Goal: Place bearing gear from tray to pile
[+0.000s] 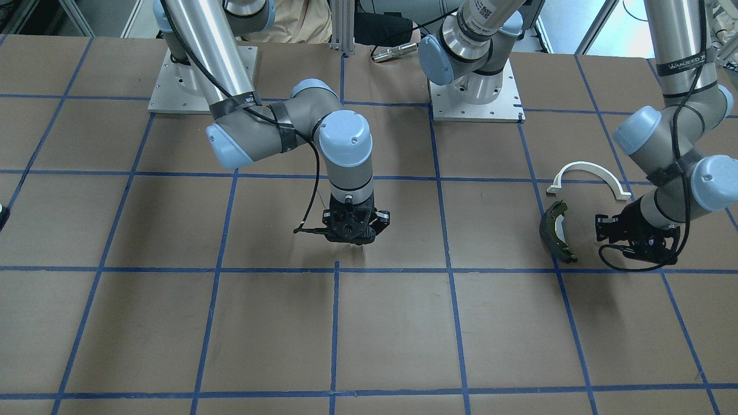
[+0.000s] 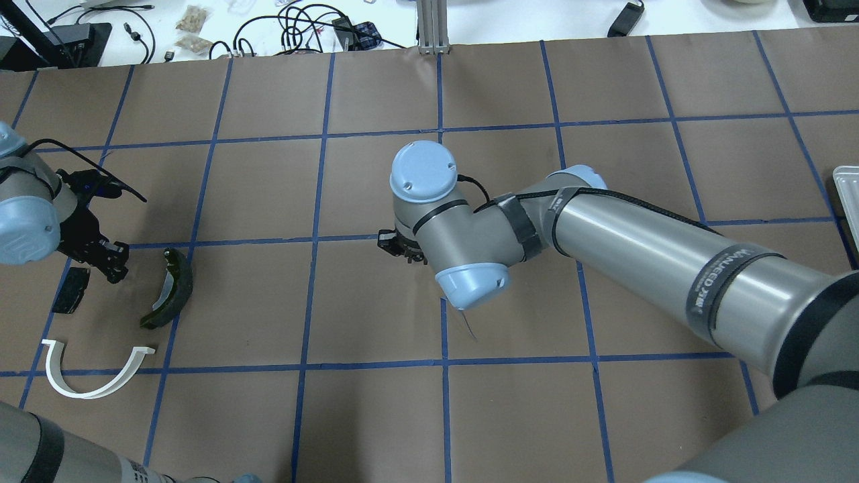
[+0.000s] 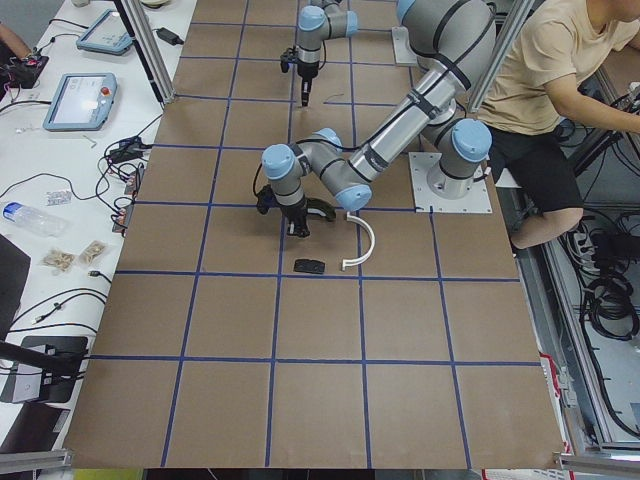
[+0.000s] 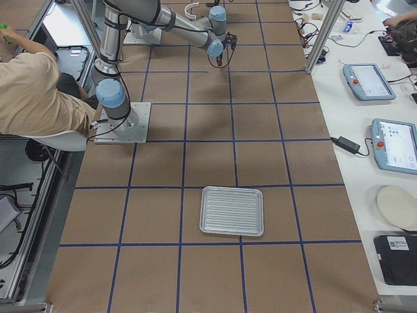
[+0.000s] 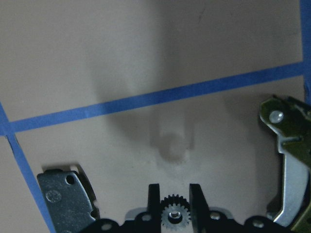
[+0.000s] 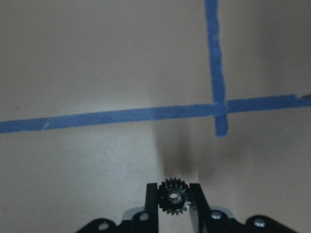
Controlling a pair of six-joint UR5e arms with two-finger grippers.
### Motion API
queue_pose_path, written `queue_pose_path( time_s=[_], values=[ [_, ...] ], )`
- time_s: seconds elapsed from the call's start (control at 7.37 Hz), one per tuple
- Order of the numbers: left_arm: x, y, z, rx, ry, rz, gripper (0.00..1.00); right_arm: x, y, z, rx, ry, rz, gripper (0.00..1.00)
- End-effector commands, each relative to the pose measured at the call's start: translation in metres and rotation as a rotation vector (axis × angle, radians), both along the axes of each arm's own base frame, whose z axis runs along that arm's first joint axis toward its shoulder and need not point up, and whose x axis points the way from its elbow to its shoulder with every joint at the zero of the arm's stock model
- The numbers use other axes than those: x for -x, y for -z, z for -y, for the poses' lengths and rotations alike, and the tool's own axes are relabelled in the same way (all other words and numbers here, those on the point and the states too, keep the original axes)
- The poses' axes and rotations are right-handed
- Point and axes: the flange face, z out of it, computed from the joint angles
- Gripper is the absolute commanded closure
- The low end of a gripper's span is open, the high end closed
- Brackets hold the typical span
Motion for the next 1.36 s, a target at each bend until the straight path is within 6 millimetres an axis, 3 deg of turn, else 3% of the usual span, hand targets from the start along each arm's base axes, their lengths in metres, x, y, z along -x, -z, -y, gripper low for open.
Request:
queue_pose_path(
  time_s=[0.0, 0.14, 0.27, 0.41, 0.54, 0.68, 0.81, 0.95, 1.22],
  values=[
    [0.0, 0.007, 0.002, 0.002, 0.008, -0.02, 0.01, -0.014, 0.005, -0.006, 0.007, -0.014, 0.0, 0.01],
    [0.001, 0.004, 0.004, 0.004, 0.015, -0.012, 0.0, 0.002, -0.012, 0.019, 0.039, -0.075, 0.001, 0.0],
    [0.007, -0.003, 0.007, 0.02, 0.021, -0.008, 0.0, 0.039, -0.037, 0.055, 0.0, -0.072, -0.023, 0.0],
    [0.034, -0.021, 0.017, 0.035, 0.061, 0.01, 0.0, 0.08, -0.087, 0.073, -0.02, -0.104, -0.044, 0.0],
    [0.076, -0.042, 0.027, 0.053, 0.057, 0.032, 0.0, 0.139, -0.13, 0.085, -0.038, -0.152, -0.071, 0.0],
    [0.127, -0.057, 0.028, 0.032, -0.042, 0.034, 0.0, 0.211, -0.158, 0.096, -0.04, -0.136, -0.074, 0.0],
    [0.186, -0.065, 0.026, 0.023, -0.113, 0.05, 0.0, 0.256, -0.199, 0.089, -0.019, -0.145, -0.078, 0.0],
    [0.256, -0.063, 0.025, 0.041, -0.19, 0.074, 0.0, 0.274, -0.245, 0.058, -0.019, -0.168, -0.083, 0.0],
    [0.388, -0.056, 0.006, 0.085, -0.288, 0.067, 0.0, 0.282, -0.283, 0.046, -0.013, -0.162, -0.144, 0.0]
  ],
)
